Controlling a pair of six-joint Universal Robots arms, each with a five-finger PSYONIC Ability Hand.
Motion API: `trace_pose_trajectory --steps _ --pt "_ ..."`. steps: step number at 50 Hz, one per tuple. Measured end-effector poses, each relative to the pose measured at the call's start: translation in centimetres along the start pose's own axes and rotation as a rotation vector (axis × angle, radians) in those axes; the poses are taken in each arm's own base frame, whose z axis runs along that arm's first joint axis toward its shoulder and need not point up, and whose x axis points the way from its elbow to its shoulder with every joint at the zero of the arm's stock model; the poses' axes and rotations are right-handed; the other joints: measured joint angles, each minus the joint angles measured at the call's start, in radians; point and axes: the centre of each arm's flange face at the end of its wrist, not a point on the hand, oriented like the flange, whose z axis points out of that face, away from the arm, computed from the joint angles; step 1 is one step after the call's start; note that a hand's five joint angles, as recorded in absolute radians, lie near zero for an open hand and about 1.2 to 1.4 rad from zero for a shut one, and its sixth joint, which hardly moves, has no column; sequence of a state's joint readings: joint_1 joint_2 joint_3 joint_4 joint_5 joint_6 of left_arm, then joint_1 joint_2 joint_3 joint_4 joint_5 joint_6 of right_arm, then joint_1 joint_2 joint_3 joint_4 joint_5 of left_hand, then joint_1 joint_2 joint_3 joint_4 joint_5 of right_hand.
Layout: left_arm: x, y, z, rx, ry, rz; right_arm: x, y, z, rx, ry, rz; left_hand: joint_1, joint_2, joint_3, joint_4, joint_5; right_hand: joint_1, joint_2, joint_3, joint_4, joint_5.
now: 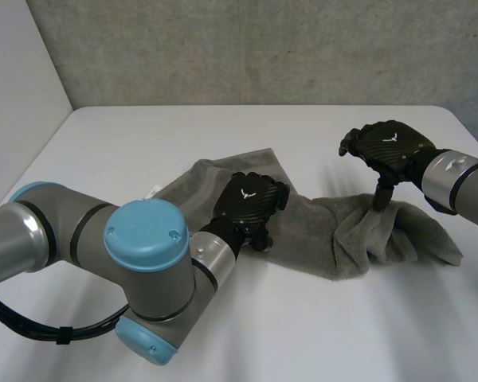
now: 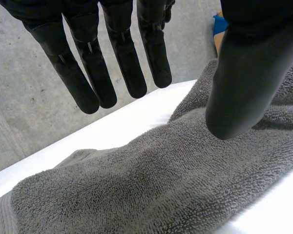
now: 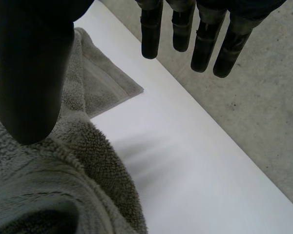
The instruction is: Fold the towel.
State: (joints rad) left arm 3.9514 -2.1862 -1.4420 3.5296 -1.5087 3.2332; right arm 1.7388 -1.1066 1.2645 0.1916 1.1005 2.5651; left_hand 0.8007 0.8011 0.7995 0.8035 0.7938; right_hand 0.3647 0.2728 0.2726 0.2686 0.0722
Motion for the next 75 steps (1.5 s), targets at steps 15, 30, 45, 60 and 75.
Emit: trace_pose_trajectory --steps 15,30,45,60,75 --pt "-0.8 1.3 1.3 -0.079 -0.013 0.007 -0.4 2.0 -2.5 -0.184 -0.084 -0.175 -0.185 -0.191 -0.197 -0.183 -0.199 0.0 0.0 0.0 0.0 0.002" --pt "-3.4 3.7 2.5 -0.204 -0.063 0.173 -0.5 5.2 -1.2 -0.145 0.017 -0.187 -0.315 -0.305 -0.326 -0.316 -0.339 0.771 0.868 0.853 0.861 0.892" --pt "-5.4 3.5 3.1 -0.203 -0.113 0.184 5.3 7.2 0.4 -0.239 0.456 -0.04 -0.315 -0.305 -0.327 -0.316 -0.34 0.953 1.021 1.058 1.07 1.084" --pt "-9.5 4.0 4.0 -0.222 -0.209 0.218 6.2 8.6 0.7 -0.283 0.493 -0.033 -0.315 -0.305 -0.327 -0.316 -0.339 0.956 1.021 1.058 1.07 1.084" --pt "-9.7 5.5 4.3 -0.298 -0.194 0.212 6.0 8.7 0.7 -0.282 0.484 -0.031 -0.244 -0.245 -0.24 -0.252 -0.228 0.957 1.021 1.061 1.07 1.084"
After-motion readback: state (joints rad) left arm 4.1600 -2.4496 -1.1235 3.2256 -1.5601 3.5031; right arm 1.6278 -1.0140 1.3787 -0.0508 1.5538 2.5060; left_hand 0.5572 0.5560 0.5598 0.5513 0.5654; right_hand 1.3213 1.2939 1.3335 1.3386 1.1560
